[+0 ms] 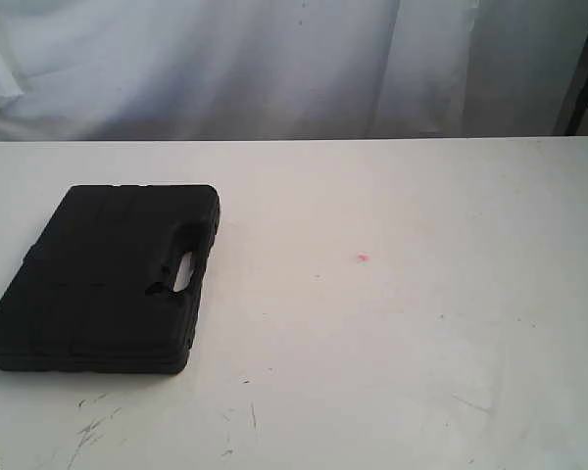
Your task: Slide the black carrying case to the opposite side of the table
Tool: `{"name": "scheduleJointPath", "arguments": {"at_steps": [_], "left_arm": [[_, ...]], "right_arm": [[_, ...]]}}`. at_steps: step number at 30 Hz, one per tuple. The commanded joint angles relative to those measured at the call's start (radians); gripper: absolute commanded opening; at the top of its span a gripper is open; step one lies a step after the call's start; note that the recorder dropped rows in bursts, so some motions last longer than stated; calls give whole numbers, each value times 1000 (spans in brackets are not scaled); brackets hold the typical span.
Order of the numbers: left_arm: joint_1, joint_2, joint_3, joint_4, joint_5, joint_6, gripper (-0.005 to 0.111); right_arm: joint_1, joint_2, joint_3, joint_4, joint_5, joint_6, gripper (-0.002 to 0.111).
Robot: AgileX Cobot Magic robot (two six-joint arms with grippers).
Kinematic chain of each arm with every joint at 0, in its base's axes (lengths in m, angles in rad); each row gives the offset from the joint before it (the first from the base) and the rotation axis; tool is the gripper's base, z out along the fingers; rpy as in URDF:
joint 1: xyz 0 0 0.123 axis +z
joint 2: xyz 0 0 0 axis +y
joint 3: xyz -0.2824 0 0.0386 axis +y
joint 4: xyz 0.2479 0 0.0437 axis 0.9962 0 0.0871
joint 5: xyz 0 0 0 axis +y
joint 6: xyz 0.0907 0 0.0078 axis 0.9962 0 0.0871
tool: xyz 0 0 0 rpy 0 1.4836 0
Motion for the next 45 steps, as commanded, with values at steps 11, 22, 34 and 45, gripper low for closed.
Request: {"name": "scheduleJointPath", "arguments": {"at_steps": [11,22,34,45], "left_arm": [[0,-4,4,-5,-463,-7,0],[0,-4,-40,-60,-442,-37,0],[0,494,-546,-74,-66,-37,0],[0,978,-928,-94,371,11,0]], "right_arm": [[-4,-6,4,2,-13,-4,0],[-4,-6,4,2,-13,-4,0],[-4,-6,4,2,-13,-4,0],[-4,-6,4,2,-13,-4,0]]}}
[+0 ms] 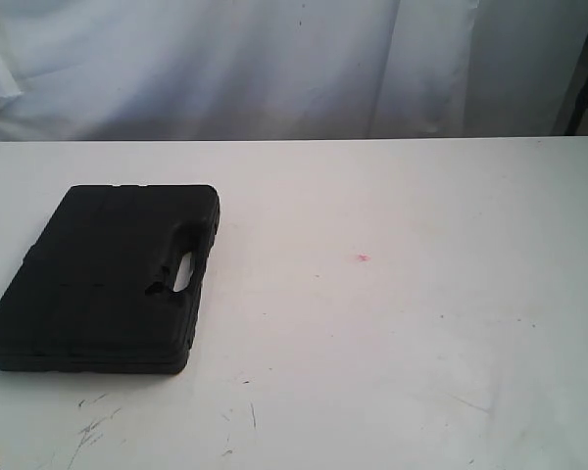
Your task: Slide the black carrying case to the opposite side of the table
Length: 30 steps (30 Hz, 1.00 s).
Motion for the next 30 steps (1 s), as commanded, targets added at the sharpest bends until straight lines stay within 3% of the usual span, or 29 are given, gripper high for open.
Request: {"name": "scheduleJointPath", "arguments": {"at_steps": [1,4,12,22,30], "left_arm": [[0,178,-108,-11,162,37,0],[0,257,-133,-11,197,40,0],[0,325,-133,-8,112,42,0],[0,328,-142,-248,89,212,0],[-2,455,-339,-305,335,210,0]], "right_arm": [[-4,-6,4,2,-13,-4,0],[-4,-6,4,2,-13,-4,0],[-4,-6,4,2,-13,-4,0],[-4,-6,4,2,-13,-4,0],[-4,-6,4,2,-13,-4,0]]}}
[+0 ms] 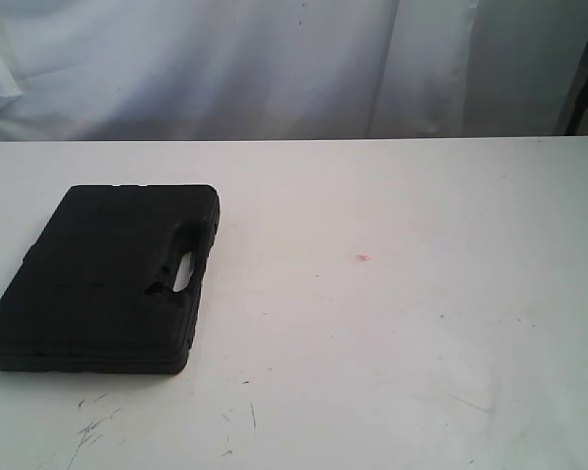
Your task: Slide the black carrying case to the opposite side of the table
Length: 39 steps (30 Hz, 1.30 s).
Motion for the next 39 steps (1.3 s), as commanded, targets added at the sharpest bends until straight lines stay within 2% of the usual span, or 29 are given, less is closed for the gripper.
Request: {"name": "scheduleJointPath", "arguments": {"at_steps": [1,5,8,16,20,25,31,36,39], "left_arm": [[-2,101,-137,-70,158,8,0],[-2,208,-241,-89,278,4,0],[-24,283,-288,-75,315,-17,0],[-204,465,-410,139,335,-162,0],[-259,564,-474,208,385,-220,0],[-294,670,-518,225,402,-228,0],[-297,785,-575,214,385,-227,0],[-298,866,-626,97,404,-191,0],[-311,904,-655,96,411,-207,0]], "right_arm": [[-4,-6,4,2,-13,-4,0],[-4,-6,4,2,-13,-4,0],[-4,-6,4,2,-13,-4,0],[-4,-6,4,2,-13,-4,0],[-4,-6,4,2,-13,-4,0],[-4,-6,4,2,-13,-4,0],[-4,-6,4,2,-13,-4,0],[-4,-6,4,2,-13,-4,0],[-4,-6,4,2,-13,-4,0]]}}
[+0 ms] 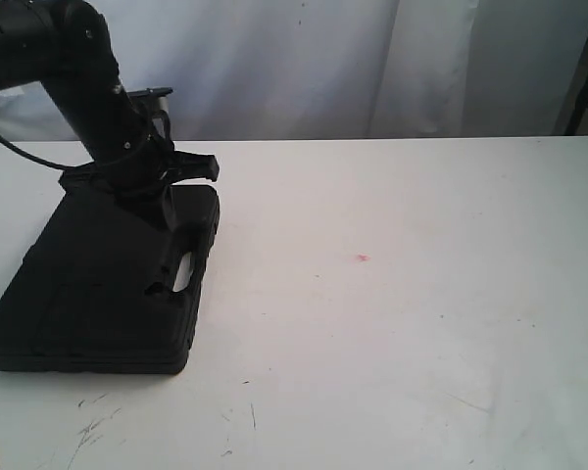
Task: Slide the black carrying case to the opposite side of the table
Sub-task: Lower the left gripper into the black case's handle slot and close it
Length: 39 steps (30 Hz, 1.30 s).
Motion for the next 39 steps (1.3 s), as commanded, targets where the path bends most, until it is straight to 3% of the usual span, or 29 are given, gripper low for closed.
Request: {"name": "scheduleJointPath", "arguments": {"at_steps": [1,11,15,21,24,26,39], "left_arm": [[-28,49,-46,-19,11,-22,0],[-94,152,-146,71,68,-144,0],[-109,186,-186,177,72,-219,0],[-109,194,-195,167,72,-237,16],[-109,194,-195,106,72,-232,36],[-109,196,-195,79,72,-229,41],[-109,250,-195,133,60,-230,41]], "right_arm": [[-4,-6,4,2,-13,-4,0],[-4,-6,4,2,-13,-4,0],[-4,-6,4,2,-13,-4,0],[-4,-6,4,2,-13,-4,0],[-4,-6,4,2,-13,-4,0],[-4,-6,4,2,-13,-4,0],[-4,-6,4,5,-13,-4,0]]}}
